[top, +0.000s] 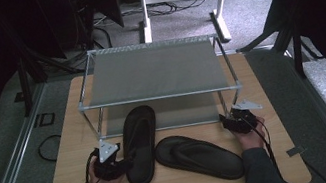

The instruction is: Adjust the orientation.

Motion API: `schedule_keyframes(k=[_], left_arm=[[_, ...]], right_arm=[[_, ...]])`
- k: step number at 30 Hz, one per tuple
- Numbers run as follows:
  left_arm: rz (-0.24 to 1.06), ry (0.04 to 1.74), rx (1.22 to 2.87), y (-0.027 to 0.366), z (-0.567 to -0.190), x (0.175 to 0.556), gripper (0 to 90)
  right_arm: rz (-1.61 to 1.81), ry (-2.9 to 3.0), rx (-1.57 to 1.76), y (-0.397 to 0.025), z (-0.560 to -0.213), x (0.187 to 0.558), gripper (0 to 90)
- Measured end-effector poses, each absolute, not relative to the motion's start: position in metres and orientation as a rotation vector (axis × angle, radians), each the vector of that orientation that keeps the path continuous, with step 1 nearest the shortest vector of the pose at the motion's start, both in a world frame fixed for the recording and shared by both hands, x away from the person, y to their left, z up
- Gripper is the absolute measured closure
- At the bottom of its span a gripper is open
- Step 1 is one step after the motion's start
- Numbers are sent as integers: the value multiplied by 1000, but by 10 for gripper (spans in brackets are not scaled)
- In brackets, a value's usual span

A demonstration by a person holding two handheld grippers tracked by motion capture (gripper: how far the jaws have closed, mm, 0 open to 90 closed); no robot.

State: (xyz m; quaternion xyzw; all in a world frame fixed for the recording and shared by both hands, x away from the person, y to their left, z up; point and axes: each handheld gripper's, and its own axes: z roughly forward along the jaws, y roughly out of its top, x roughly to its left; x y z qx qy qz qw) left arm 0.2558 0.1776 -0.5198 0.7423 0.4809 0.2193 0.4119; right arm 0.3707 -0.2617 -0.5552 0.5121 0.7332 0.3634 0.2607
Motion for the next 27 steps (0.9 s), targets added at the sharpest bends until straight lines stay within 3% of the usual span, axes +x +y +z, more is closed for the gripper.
schedule_keyframes(k=[9,27], left_arm=[[548,1196,1899,171,-524,241,201],[482,1157,2007,161,-541,202,147]], right_arm=[[983,1987,1381,-262,-555,371,417],[985,1991,1377,-261,-555,371,414]])
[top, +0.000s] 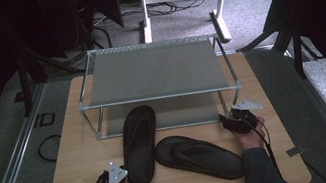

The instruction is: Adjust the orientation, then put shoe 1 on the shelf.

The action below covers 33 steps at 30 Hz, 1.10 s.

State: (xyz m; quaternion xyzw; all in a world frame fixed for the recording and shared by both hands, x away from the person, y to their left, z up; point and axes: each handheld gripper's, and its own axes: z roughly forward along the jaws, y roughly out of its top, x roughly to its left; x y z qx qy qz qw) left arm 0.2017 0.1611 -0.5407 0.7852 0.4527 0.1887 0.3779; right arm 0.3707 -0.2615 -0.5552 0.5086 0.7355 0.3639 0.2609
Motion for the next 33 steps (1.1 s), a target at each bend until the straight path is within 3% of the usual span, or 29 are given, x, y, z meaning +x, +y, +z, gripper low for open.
schedule_keyframes(k=[13,33], left_arm=[[467,1176,2102,154,-553,198,94],[479,1172,2137,156,-553,217,116]], right_arm=[[986,1993,1377,-262,-555,371,415],[985,1995,1372,-262,-555,371,417]])
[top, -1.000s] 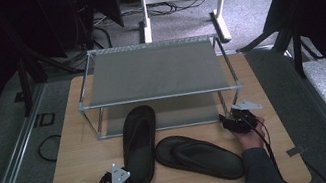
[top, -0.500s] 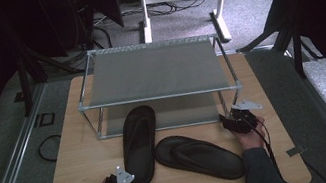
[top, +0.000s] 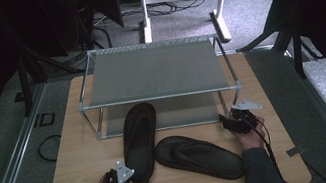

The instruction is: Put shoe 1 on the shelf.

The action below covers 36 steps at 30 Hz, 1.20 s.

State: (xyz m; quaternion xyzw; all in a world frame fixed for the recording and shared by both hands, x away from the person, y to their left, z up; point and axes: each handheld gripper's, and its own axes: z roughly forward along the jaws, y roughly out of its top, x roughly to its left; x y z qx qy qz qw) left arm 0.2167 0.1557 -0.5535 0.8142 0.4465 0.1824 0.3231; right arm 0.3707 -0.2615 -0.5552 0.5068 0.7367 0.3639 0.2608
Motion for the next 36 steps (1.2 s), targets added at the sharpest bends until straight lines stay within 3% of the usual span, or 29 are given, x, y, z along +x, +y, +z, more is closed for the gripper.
schedule_keyframes(k=[13,36], left_arm=[[479,1137,2154,157,-547,239,161],[494,1152,2125,151,-544,259,163]], right_arm=[[981,1993,1368,-261,-555,370,419],[983,1994,1368,-261,-555,370,419]])
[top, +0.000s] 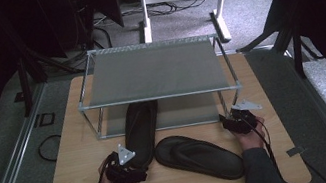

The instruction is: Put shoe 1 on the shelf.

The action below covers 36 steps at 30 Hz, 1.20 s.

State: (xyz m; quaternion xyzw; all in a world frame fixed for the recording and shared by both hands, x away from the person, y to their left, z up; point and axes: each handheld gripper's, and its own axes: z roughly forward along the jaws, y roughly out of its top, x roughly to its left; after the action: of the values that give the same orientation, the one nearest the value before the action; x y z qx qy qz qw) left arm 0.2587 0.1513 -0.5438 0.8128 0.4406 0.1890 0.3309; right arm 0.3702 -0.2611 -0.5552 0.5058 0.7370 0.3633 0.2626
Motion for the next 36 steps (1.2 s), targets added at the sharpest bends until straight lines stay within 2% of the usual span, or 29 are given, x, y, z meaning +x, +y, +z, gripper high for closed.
schedule_keyframes(k=[10,15,26,36], left_arm=[[521,1175,2171,154,-551,246,184],[525,1191,2152,156,-549,250,237],[508,1113,2116,156,-539,238,196],[495,1113,2125,152,-538,259,250]], right_arm=[[983,1996,1364,-261,-555,370,419],[982,1998,1358,-261,-555,370,419],[983,2001,1355,-260,-555,369,418],[984,2002,1356,-260,-555,369,417]])
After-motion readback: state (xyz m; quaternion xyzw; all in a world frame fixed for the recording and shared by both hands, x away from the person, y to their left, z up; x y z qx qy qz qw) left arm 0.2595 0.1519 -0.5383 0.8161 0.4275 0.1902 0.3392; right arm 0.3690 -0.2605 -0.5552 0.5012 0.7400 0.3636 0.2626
